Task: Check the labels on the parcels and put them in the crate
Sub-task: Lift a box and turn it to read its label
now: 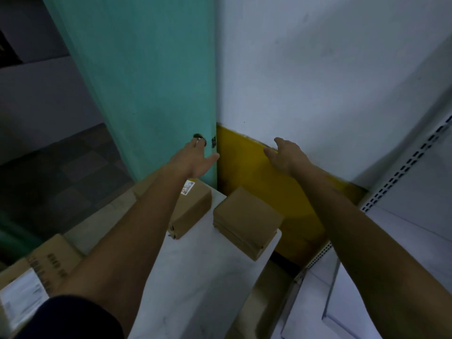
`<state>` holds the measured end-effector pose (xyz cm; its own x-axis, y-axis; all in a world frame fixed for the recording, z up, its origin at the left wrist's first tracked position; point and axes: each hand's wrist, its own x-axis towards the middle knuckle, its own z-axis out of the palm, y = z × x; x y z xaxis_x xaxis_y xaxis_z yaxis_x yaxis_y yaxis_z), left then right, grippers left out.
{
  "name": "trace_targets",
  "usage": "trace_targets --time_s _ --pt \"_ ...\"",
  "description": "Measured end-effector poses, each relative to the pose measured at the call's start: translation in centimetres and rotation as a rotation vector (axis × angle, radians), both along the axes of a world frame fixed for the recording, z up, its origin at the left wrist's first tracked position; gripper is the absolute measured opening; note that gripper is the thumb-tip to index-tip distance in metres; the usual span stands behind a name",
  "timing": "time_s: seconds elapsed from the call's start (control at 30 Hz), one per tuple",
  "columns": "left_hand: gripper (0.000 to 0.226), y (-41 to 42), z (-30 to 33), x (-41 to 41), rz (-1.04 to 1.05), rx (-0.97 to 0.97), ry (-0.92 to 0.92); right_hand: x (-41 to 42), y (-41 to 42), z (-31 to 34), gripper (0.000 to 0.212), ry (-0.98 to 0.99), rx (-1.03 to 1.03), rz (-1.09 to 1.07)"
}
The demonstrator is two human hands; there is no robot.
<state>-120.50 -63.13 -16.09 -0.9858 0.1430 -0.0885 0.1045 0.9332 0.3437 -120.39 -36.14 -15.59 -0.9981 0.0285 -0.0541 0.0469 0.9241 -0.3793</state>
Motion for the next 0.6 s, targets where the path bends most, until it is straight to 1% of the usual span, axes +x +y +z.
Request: trace_targets --time_s 0.1,0.17,0.3,0.43,0.53,0.6 --pt "0.085 1.4 -3.1 -1.2 0.010 0.051 -0.085 -1.0 1.6 -3.1 0.070 -0.072 -0.008 -0.029" --pt "0.085 2.4 -5.6 -1.7 0.011 0.063 -0.110 -1.2 2.6 -5.4 0.072 -0.124 -0.021 -0.066" --pt "0.084 4.5 -11.1 -2.1 0.017 0.099 -0.210 -1.9 4.3 -11.4 0.073 -0.282 0.011 -0.144" --pt "0.093 5.7 -17.4 -2.0 0.098 0.111 -0.291 -2.2 4.8 -16.8 0.073 -0.396 -0.054 -0.179" --pt "0.091 6.4 -20.6 -1.9 0.159 0.082 -0.282 -2.9 4.8 -19.7 0.072 -0.453 -0.120 -0.209" --pt "0.091 6.8 -22.3 -1.7 0.165 0.102 -0.302 -2.9 5.1 -21.3 0.070 -0.463 -0.149 -0.223"
